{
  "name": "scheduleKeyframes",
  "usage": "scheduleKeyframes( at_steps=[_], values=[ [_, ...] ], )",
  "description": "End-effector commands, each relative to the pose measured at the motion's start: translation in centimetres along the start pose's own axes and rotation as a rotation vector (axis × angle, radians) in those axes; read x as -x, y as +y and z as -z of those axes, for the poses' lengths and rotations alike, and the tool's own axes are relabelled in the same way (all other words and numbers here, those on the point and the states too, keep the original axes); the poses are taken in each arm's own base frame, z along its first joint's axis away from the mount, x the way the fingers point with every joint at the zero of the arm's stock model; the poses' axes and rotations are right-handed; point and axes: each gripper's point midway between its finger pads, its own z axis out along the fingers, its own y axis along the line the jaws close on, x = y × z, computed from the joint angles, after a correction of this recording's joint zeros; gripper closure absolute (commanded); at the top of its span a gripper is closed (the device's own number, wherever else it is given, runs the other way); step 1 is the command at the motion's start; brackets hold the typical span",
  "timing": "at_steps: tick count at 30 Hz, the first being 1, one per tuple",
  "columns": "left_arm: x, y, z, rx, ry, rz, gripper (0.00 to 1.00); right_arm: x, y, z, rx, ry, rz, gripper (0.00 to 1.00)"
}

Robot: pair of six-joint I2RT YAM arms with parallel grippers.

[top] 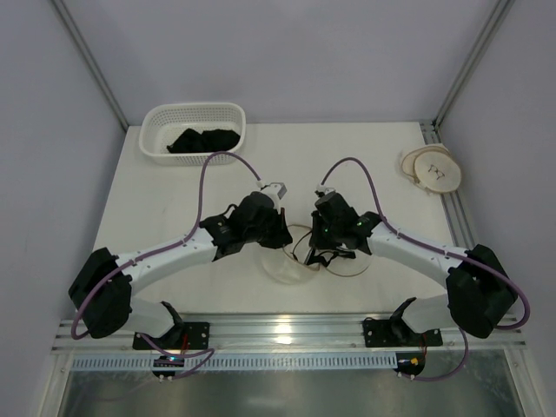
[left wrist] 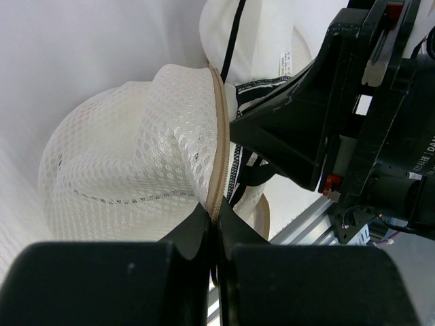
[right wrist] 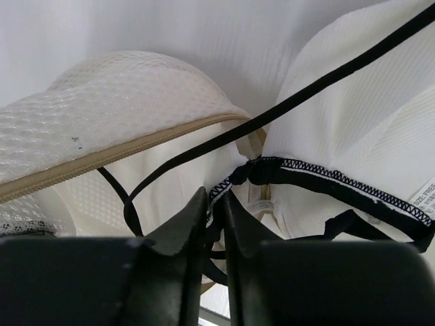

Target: Unzip the laundry bag and remove the bra

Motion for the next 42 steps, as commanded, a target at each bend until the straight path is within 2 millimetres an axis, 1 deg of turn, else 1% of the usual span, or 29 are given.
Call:
scheduleKeyframes(
  at_steps=[1, 3, 7, 8, 9, 11, 12, 14, 15, 16, 17, 18, 19, 20, 21, 22, 24, 27, 29, 30, 32, 34, 35, 37, 38, 39, 40, 41, 42],
  values=[
    [1.2, -1.1, 0.5, -0.049, -0.046, 0.011, 1.00, 2.1, 1.5, 0.4, 0.044, -0.086, -0.008, 0.86],
    [1.2, -1.1, 0.4, -0.049, -0.044, 0.011, 1.00, 2.4, 1.7, 0.9, 0.058, -0.097, -0.006, 0.93],
    [1.1, -1.0, 0.4, -0.048, -0.043, 0.011, 1.00, 2.8, 2.5, 2.4, 0.110, -0.118, 0.001, 0.96],
    [1.0, -0.9, 0.4, -0.045, -0.040, 0.010, 1.00, 2.4, 3.2, 2.9, 0.153, -0.103, 0.004, 0.96],
    [1.1, -1.0, 0.4, -0.045, -0.043, 0.010, 1.00, 3.0, 3.8, 4.1, 0.183, -0.130, 0.007, 0.96],
    [1.0, -0.8, 0.4, -0.039, -0.043, 0.009, 1.00, 3.0, 4.6, 5.7, 0.238, -0.134, 0.014, 0.96],
    [1.1, -0.8, 0.4, -0.037, -0.044, 0.007, 1.00, 3.5, 5.3, 7.4, 0.284, -0.165, 0.025, 0.96],
    [1.1, -0.7, 0.5, -0.035, -0.045, 0.006, 1.00, 3.6, 6.1, 9.3, 0.345, -0.180, 0.037, 0.96],
    [1.0, -0.6, 0.5, -0.030, -0.044, 0.005, 1.00, 4.4, 6.4, 10.6, 0.362, -0.209, 0.040, 0.96],
    [1.0, -0.6, 0.5, -0.030, -0.044, 0.005, 1.00, 4.4, 5.9, 11.8, 0.346, -0.226, 0.037, 0.96],
    [0.9, -0.6, 0.5, -0.031, -0.043, 0.006, 1.00, 5.8, 5.1, 12.9, 0.294, -0.287, 0.026, 0.96],
    [1.0, -0.6, 0.5, -0.031, -0.043, 0.006, 1.00, 6.4, 4.4, 13.6, 0.248, -0.318, 0.016, 0.96],
    [0.9, -0.6, 0.5, -0.032, -0.042, 0.008, 1.00, 6.2, 2.5, 14.0, 0.154, -0.320, 0.005, 0.96],
    [1.0, -0.7, 0.5, -0.034, -0.042, 0.009, 1.00, 7.2, 1.6, 15.0, 0.100, -0.360, -0.011, 0.96],
    [1.0, -0.8, 0.5, -0.036, -0.042, 0.007, 1.00, 8.0, -0.3, 15.5, 0.000, -0.407, -0.032, 0.96],
    [1.0, -0.8, 0.5, -0.036, -0.042, 0.009, 1.00, 8.0, -1.3, 16.1, -0.041, -0.422, -0.040, 0.96],
    [0.9, -0.7, 0.6, -0.034, -0.039, 0.008, 1.00, 8.9, -2.5, 17.2, -0.079, -0.471, -0.065, 0.96],
    [0.7, -0.5, 0.7, -0.028, -0.033, 0.005, 1.00, 10.4, -3.3, 19.3, -0.084, -0.561, -0.081, 0.96],
    [0.4, -0.4, 0.8, -0.027, -0.027, 0.005, 1.00, 11.1, -3.4, 19.6, -0.084, -0.563, -0.066, 0.96],
    [0.1, -0.2, 0.8, -0.026, -0.018, 0.007, 1.00, 11.8, -3.3, 20.0, -0.082, -0.573, -0.070, 0.96],
    [-0.3, 0.0, 0.8, -0.021, -0.012, 0.013, 1.00, 12.4, -2.5, 19.9, -0.058, -0.564, -0.040, 0.97],
    [-1.1, 0.6, 0.9, -0.013, 0.002, 0.021, 1.00, 13.3, -2.0, 19.1, -0.054, -0.561, -0.025, 0.97],
    [-1.4, 0.7, 0.9, -0.014, 0.008, 0.026, 1.00, 13.6, -1.5, 18.8, -0.034, -0.554, -0.012, 0.96],
    [-2.3, 1.0, 1.1, -0.020, 0.020, 0.038, 1.00, 15.0, -0.5, 17.8, -0.010, -0.543, 0.014, 0.96],
    [-2.5, 1.0, 1.2, -0.024, 0.020, 0.047, 1.00, 15.8, 0.6, 18.1, 0.032, -0.543, 0.031, 0.96],
    [-2.7, 1.1, 1.4, -0.023, 0.019, 0.050, 1.00, 16.5, 1.2, 16.7, 0.036, -0.519, 0.050, 0.96],
    [-3.1, 1.6, 1.5, -0.011, 0.014, 0.055, 1.00, 17.1, 1.7, 16.4, 0.051, -0.513, 0.059, 0.96],
    [-3.2, 1.8, 1.7, -0.007, 0.012, 0.060, 1.00, 18.1, 2.8, 16.7, 0.087, -0.524, 0.074, 0.96],
    [-3.3, 2.0, 1.9, -0.003, 0.007, 0.063, 1.00, 19.0, 3.4, 16.4, 0.104, -0.531, 0.085, 0.96]
  ],
)
